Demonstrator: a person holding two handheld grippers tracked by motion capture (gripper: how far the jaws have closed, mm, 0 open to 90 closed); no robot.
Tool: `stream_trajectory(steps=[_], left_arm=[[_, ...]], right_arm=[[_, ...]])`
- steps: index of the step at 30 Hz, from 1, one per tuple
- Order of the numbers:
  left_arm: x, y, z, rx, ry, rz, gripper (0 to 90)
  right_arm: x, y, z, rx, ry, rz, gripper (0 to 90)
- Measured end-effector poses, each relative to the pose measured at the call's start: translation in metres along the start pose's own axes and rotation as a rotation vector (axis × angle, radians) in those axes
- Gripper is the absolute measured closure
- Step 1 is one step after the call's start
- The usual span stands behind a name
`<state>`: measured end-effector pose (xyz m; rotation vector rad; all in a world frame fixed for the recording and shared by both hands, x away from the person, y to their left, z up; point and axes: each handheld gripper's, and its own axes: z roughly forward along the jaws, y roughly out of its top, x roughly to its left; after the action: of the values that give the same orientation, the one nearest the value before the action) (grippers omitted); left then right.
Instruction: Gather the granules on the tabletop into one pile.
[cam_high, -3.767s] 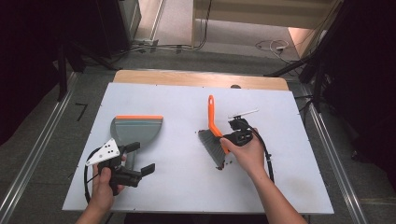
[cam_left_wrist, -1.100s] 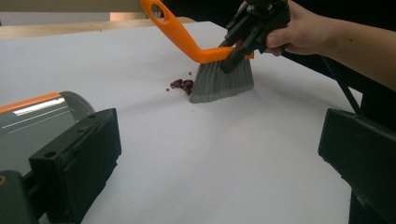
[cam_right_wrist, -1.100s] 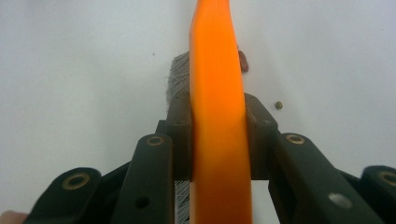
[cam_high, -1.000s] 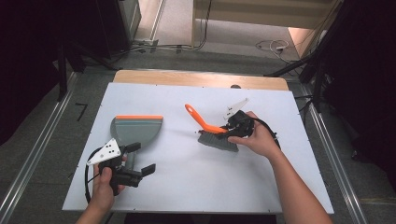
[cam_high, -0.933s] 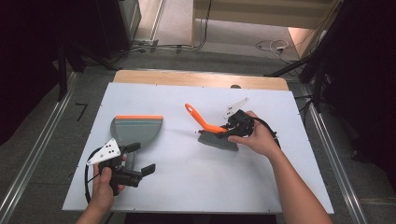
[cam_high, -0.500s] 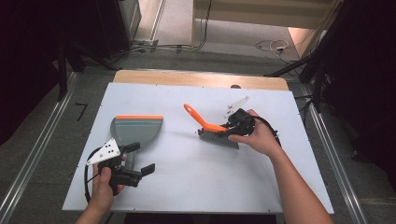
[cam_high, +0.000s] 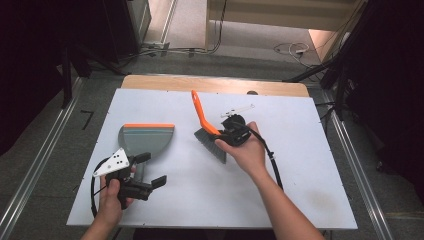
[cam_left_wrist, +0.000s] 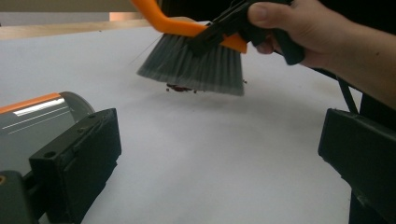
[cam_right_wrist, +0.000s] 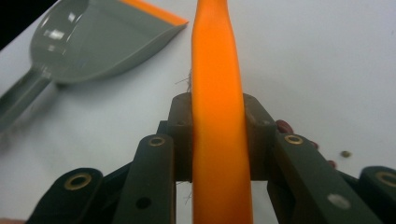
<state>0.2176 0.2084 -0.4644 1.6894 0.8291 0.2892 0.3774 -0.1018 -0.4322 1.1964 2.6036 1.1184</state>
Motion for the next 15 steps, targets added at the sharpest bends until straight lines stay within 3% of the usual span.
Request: stream_trajectory(steps=[3, 6, 7, 15], left_arm=[[0.0, 0.0, -0.001, -0.002, -0.003, 0.001, 0.2], [0.0, 0.0, -0.001, -0.005, -0.004, -0.001, 0.3], [0.0, 0.0, -0.002, -0.005, -0.003, 0.0, 0.2], [0.0, 0.0, -0.001, -0.001, -0.003, 0.001, 0.3]], right_arm=[[-0.001, -0.001, 0.018, -0.013, -0.015, 0.12, 68.3], [-0.005, -0.004, 0.031, -0.003, -0.094, 0.169, 68.3], [-0.007, -0.006, 0.032, -0.012, -0.116, 0.182, 68.1], [-0.033, -0.023, 0.016, -0.011, -0.147, 0.28, 67.5]])
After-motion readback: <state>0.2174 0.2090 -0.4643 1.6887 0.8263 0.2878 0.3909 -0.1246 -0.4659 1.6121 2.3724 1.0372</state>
